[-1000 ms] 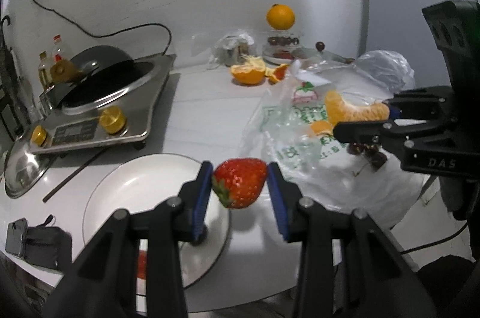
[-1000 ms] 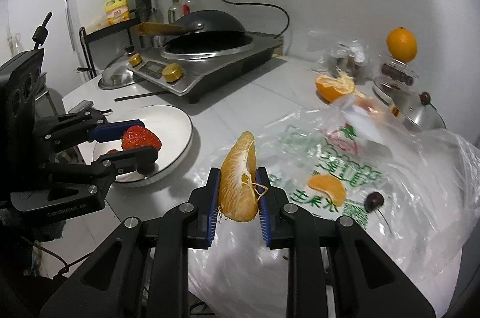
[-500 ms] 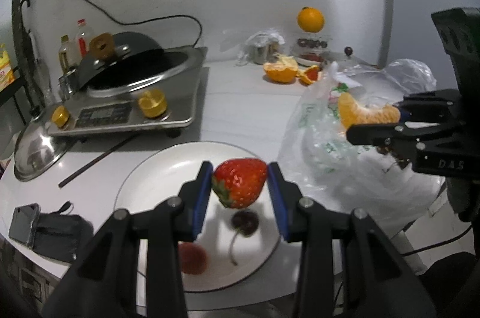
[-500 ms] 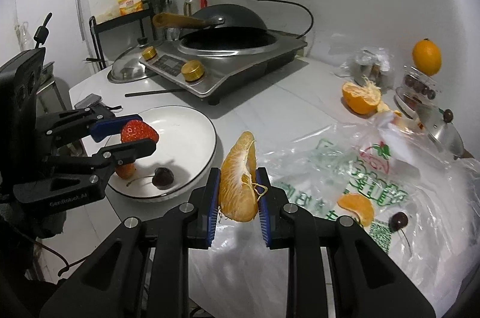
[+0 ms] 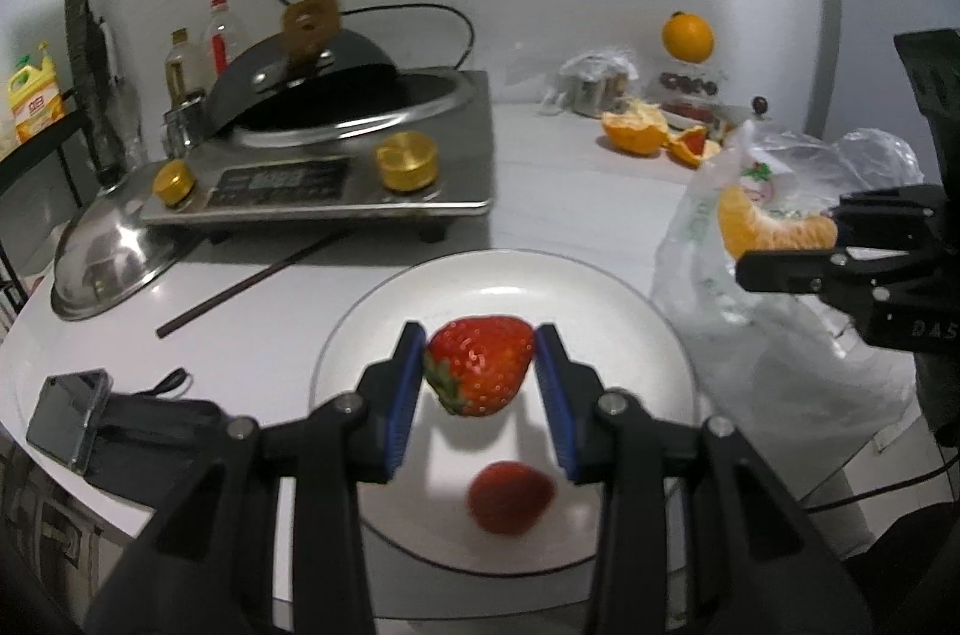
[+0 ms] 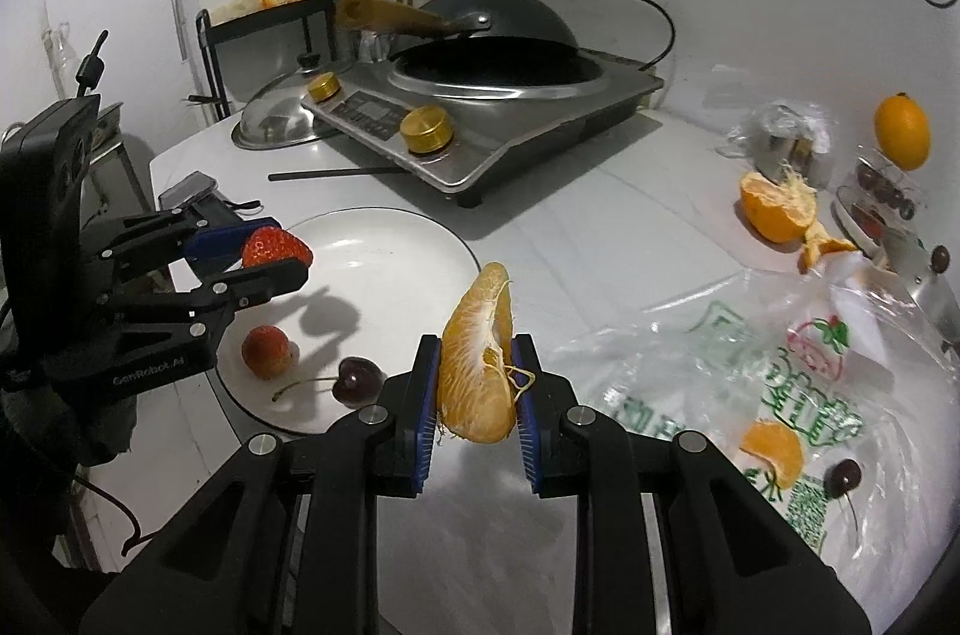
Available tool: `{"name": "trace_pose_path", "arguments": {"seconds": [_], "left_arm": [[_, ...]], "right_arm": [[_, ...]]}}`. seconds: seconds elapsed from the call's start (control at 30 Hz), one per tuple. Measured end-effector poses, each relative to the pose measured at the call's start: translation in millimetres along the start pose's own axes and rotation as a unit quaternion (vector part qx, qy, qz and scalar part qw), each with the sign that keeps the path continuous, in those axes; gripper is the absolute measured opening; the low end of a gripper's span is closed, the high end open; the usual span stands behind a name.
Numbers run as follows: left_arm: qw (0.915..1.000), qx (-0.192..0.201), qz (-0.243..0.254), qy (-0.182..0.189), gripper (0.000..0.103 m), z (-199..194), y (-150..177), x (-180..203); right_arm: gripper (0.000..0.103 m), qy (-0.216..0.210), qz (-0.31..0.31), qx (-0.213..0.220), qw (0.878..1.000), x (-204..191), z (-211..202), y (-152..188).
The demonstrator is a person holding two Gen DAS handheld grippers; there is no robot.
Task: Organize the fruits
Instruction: 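Carry the strawberry in the left tool over the white plate, then open the left tool to drop the strawberry while the right tool releases the orange segment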
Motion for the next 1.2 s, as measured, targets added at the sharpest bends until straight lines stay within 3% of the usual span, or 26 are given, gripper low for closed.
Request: {"name": "trace_pose_path", "arguments": {"seconds": [0.2,0.73,1.2], "left_arm": [[0.9995,0.000,-0.002,-0.031,0.038,6,4,-19],[0.9990,-0.025,-0.028,-0.026,0.039,14,17,-35],[0.9987,-0.029,-0.035,-0.023,0.044,10,17,-29]], "right_arm": [[0.025,-0.010,-0.011,-0.008,1.000,-9,14,-8],[0.025,-0.037,-0.004,-0.043,0.998,-23,61,-3],[0.029,-0.037,0.007,-0.050,0.998,-23,62,-1]]}}
Point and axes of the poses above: each gripper's, at about its wrist camera, not at the fingertips, and z roughly the way its jaws point, x to its right, y to its underside, the point moved 3 cm from there along z, roughly the way its jaws point, and after that the axes turned 13 degrees about -z, right-handed, at the moved point
